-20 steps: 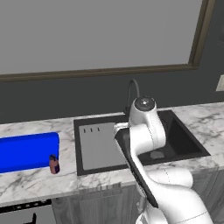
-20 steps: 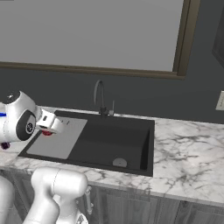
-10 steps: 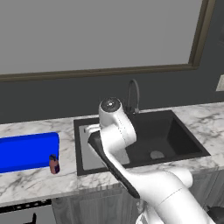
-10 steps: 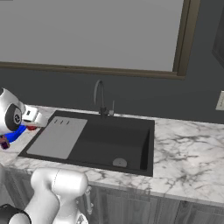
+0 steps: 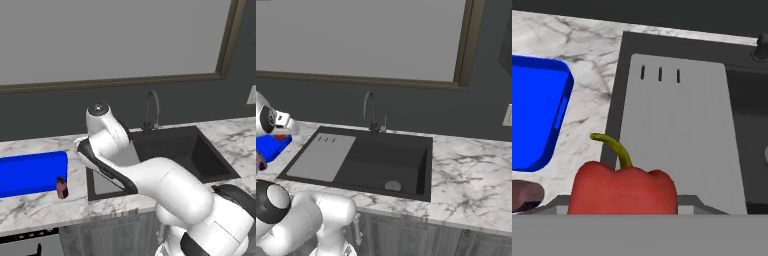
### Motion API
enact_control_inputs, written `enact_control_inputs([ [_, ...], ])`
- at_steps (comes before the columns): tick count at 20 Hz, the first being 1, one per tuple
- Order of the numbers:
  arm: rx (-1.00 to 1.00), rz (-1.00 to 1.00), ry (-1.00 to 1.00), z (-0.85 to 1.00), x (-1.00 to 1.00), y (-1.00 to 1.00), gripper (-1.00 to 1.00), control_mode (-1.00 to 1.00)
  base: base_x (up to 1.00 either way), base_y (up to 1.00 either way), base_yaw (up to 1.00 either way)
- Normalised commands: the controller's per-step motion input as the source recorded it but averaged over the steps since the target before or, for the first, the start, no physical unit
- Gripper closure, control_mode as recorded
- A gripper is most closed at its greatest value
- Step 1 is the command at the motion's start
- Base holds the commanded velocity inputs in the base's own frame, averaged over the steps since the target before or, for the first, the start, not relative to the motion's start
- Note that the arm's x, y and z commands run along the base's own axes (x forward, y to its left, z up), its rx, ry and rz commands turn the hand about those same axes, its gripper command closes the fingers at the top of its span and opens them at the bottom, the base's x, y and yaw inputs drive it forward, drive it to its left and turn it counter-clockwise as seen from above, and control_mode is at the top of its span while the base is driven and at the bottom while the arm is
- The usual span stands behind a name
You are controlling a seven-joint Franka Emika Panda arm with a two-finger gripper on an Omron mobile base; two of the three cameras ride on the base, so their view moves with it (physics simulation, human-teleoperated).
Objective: Pick up all produce items and place them in the sink. Turn on the sink faucet to wash them. Then turn the sink off and put them in the tray.
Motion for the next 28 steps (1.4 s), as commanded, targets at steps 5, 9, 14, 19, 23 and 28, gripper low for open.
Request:
enact_control_inputs([
  [5, 0.0, 0.2, 0.01, -0.01, 0.24, 0.62, 1.0, -1.0, 0.0, 0.0, 0.0],
  [9, 0.0, 0.22, 0.0, -0.06, 0.18, 0.58, 1.0, -1.0, 0.0, 0.0, 0.0],
  [14, 0.0, 0.23, 0.0, -0.25, 0.22, 0.5, 1.0, -1.0, 0.0, 0.0, 0.0],
  [19, 0.0, 0.2, -0.01, -0.29, 0.15, 0.34, 1.0, -1.0, 0.0, 0.0, 0.0],
  [23, 0.0, 0.17, 0.0, -0.2, 0.1, 0.25, 1.0, -1.0, 0.0, 0.0, 0.0],
  [28, -0.02, 0.09, 0.0, -0.16, 0.05, 0.16, 1.0, -1.0, 0.0, 0.0, 0.0],
])
